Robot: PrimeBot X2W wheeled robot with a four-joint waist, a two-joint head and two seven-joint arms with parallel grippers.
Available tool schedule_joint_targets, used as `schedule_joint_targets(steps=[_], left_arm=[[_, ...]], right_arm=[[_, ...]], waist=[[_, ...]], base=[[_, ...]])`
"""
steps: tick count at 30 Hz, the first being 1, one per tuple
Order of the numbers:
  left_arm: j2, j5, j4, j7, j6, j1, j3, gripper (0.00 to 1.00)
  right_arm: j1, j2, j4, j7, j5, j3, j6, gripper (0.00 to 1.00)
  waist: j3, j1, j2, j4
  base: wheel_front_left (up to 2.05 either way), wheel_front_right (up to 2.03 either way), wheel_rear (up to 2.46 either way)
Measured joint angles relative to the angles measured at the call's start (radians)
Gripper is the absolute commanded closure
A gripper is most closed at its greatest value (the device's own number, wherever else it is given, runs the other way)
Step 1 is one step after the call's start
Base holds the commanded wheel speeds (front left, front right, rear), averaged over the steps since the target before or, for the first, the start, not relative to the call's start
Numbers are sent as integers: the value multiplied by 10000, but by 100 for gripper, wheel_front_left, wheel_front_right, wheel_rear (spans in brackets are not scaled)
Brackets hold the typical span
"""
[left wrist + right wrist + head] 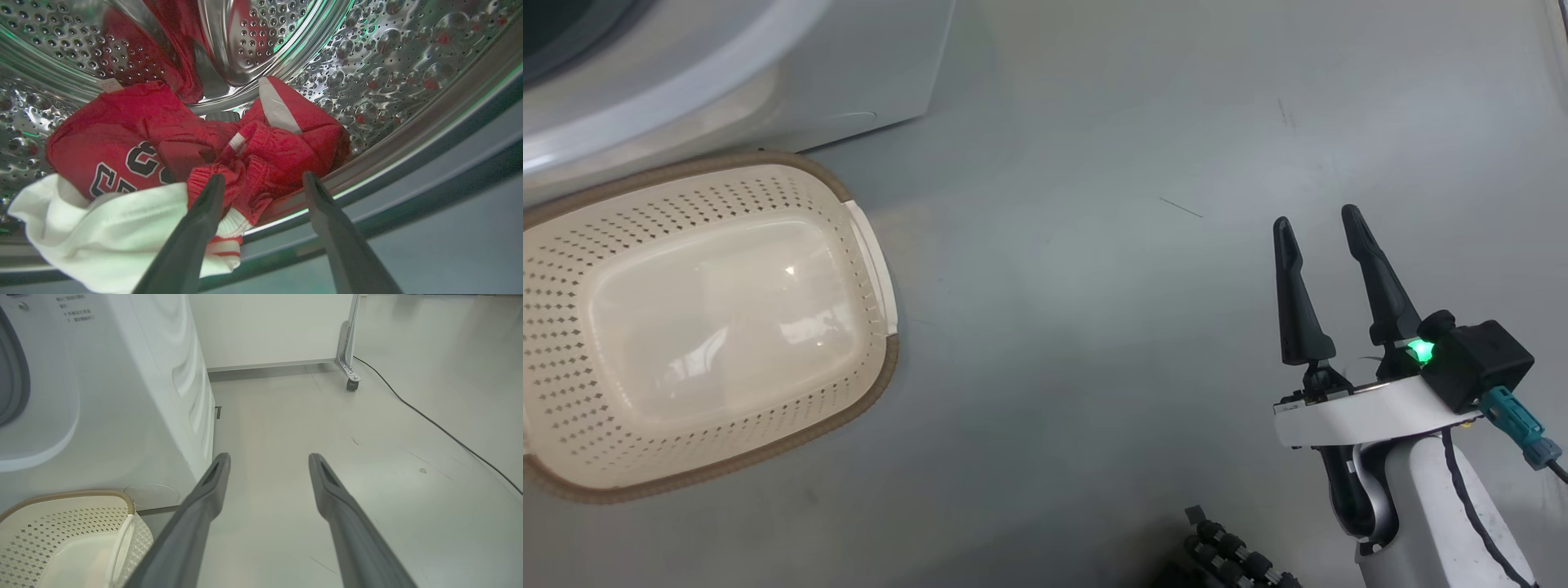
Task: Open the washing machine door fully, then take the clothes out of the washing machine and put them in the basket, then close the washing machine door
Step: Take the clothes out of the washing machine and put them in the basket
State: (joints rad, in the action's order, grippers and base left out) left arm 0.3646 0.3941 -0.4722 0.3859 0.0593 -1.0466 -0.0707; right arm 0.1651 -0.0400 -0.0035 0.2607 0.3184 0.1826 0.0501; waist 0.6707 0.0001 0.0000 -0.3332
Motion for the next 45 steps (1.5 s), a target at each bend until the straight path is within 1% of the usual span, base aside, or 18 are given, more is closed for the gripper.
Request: schedule_joint_targets(steps=[2, 4, 10, 11, 18, 21, 26, 27, 28, 29, 30, 35, 39, 43, 45], left_arm=[[96, -6, -6, 63, 6, -170, 0, 0], [370, -86, -50, 314, 88, -616, 6, 0], [627, -176, -280, 786, 123, -1175, -27, 0], [700, -180, -359, 907, 132, -1254, -36, 0], [1216, -293, -830, 1641, 161, -1781, 6, 0], [1279, -293, -1070, 2065, 148, -2035, 27, 0], [1315, -291, -1406, 2546, -10, -2228, 73, 0], [1317, -291, -1457, 2656, -29, -2255, 71, 4], [1333, -293, -1511, 2746, -29, -2267, 63, 46], [1333, -291, -1555, 2821, -29, -2278, 50, 66], [1335, -293, -1580, 2851, -31, -2294, 36, 100], [1333, -293, -1636, 3095, -59, -2452, -48, 100], [1315, -355, -1626, 3097, -56, -2542, -174, 100], [1287, -355, -1561, 3055, -12, -2597, -203, 100], [1193, -353, -1496, 2778, -8, -2601, -205, 100]], right_arm=[[34, 2, 27, 0, 38, 42, -2, 0], [128, 2, 77, 0, 109, 165, -13, 0], [204, 8, 157, 0, 282, 265, -21, 0], [246, 8, 174, 0, 313, 309, -82, 0], [423, 13, 341, 0, 437, 454, -104, 0], [444, 13, 364, 0, 453, 468, -104, 0], [616, 23, 418, 0, 508, 523, -142, 0], [632, 21, 422, 0, 508, 522, -178, 0], [651, 25, 441, 0, 508, 523, -178, 0], [676, 29, 453, 0, 508, 522, -180, 0], [704, 27, 458, 0, 508, 522, -180, 0], [744, 33, 481, 0, 510, 520, -194, 0], [853, 33, 479, 0, 541, 491, -251, 0], [934, 33, 479, 0, 552, 401, -265, 0], [934, 40, 477, 0, 545, 280, -280, 0]], waist=[[74, 0, 0, -61], [283, 0, 0, -232], [606, 0, 0, -474], [663, 0, 0, -516], [970, 0, 0, -790], [1084, 0, 0, -848], [1215, 0, 0, -917], [1233, -1, 0, -923], [1242, -1, 0, -929], [1247, -1, 0, -933], [1250, 0, 0, -933], [1261, -1, 0, -920], [1268, -1, 0, -879], [1265, -1, 0, -811], [1254, -1, 0, -757]], base=[[0, 0, 0], [0, 0, 0], [0, 0, 0], [0, 0, 0], [0, 0, 0], [0, 0, 0], [0, 0, 0], [0, 0, 0], [0, 0, 0], [0, 0, 0], [0, 0, 0], [0, 0, 0], [0, 0, 0], [0, 0, 0], [0, 0, 0]])
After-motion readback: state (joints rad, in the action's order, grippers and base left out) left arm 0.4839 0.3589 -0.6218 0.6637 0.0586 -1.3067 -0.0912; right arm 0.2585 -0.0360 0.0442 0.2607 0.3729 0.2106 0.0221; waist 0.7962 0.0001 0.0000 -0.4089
